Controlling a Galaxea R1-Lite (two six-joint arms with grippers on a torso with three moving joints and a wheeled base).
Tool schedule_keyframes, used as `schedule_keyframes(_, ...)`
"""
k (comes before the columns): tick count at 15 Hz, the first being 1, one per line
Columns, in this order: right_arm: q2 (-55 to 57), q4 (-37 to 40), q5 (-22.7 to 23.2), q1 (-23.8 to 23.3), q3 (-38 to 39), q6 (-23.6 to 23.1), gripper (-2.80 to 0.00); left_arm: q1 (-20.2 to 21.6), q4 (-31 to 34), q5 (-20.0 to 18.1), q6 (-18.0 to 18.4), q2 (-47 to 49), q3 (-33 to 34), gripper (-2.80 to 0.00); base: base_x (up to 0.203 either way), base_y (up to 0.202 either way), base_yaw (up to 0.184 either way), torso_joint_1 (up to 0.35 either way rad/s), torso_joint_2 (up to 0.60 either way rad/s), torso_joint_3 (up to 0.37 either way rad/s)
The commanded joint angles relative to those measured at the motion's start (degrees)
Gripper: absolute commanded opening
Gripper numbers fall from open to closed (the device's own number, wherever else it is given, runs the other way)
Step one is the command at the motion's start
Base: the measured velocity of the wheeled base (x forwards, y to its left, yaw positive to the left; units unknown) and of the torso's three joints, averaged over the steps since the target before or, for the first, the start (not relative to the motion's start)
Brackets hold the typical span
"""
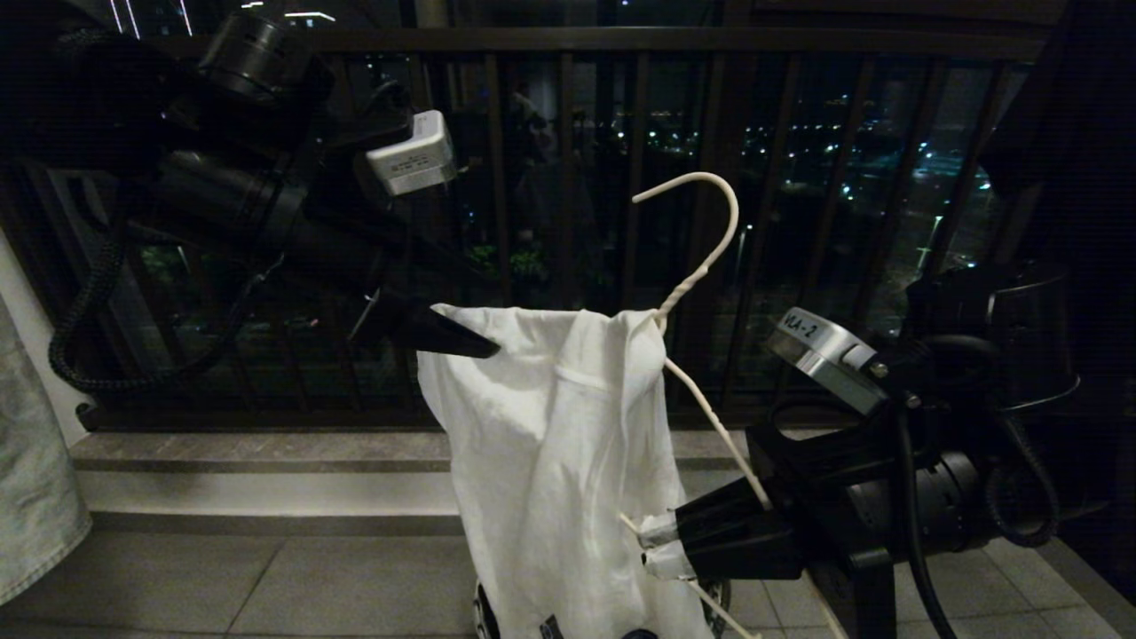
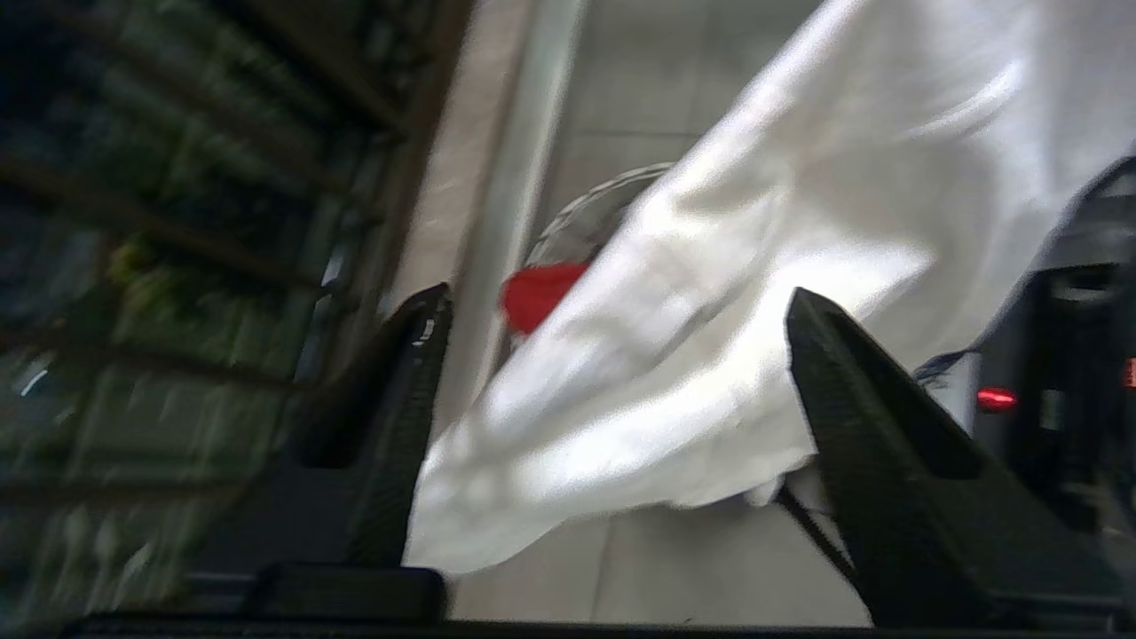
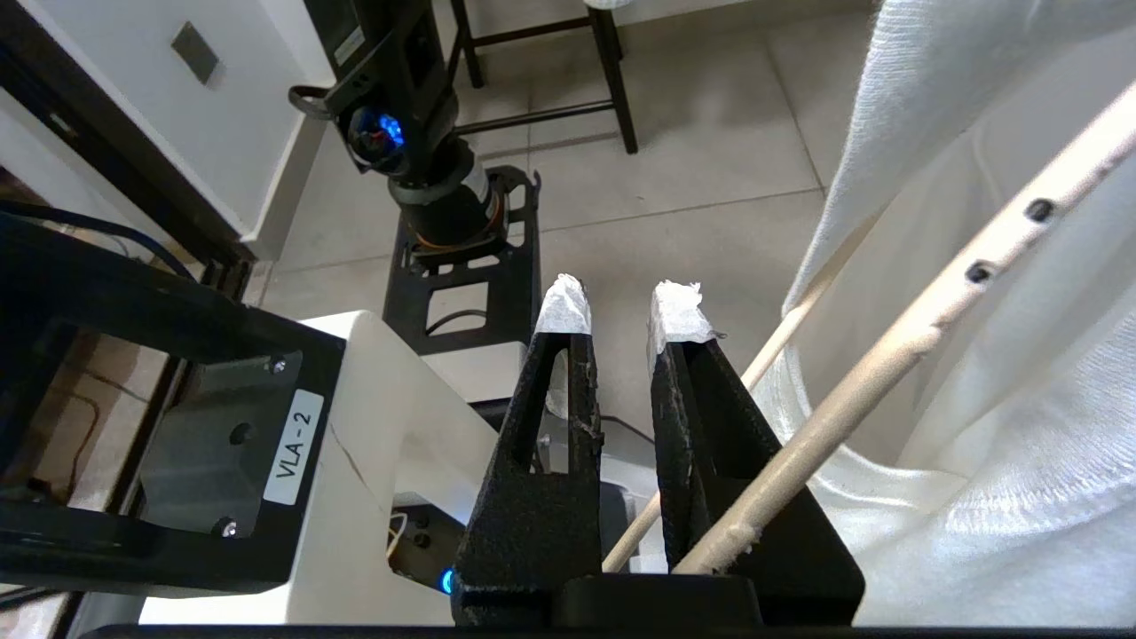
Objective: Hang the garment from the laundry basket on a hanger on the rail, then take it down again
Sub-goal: Hang the clothes on the clothes rack
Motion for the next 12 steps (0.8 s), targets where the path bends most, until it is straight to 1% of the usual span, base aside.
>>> schedule_keyframes(1, 0.24, -0.1, 0.3, 0.03, 0.07, -0.06, -2.8, -1.0, 0.16, -0.49, 0.4, 0.89, 0.3, 0.0, 0.0, 0.0, 0.0, 0.0, 0.0, 0.0)
schedule_keyframes(2, 0.19, -0.1, 0.3, 0.03, 0.07, -0.06, -2.8, -1.29, 0.07, -0.89, 0.49, 1.11, 0.14, 0.0, 0.0, 0.0, 0.0, 0.0, 0.0, 0.0)
schedule_keyframes(4, 0.24, -0.1, 0.3, 0.03, 0.07, -0.06, -2.8, -1.92, -0.16, -5.32, 0.41, 2.17, -0.01, 0.0, 0.0, 0.0, 0.0, 0.0, 0.0, 0.0)
schedule_keyframes(5, 0.15, -0.1, 0.3, 0.03, 0.16, -0.15, -2.8, -2.1, -0.19, -6.39, 0.4, 2.73, -0.57, 0.0, 0.0, 0.0, 0.0, 0.0, 0.0, 0.0)
schedule_keyframes(7, 0.15, -0.1, 0.3, 0.1, 0.25, -0.15, -2.8, -2.22, -0.27, -7.29, 0.38, 4.57, -1.83, 0.0, 0.0, 0.0, 0.0, 0.0, 0.0, 0.0)
schedule_keyframes(9, 0.33, -0.1, 0.3, 0.11, 0.25, -0.39, -2.8, -2.69, -0.58, -10.3, 0.34, 5.45, -1.9, 0.0, 0.0, 0.0, 0.0, 0.0, 0.0, 0.0)
schedule_keyframes(12, 0.23, 0.16, 0.3, 0.06, 0.93, -3.04, -2.8, -3.44, 0.42, -14.13, -0.03, 5.47, -1.66, 0.0, 0.0, 0.0, 0.0, 0.0, 0.0, 0.0)
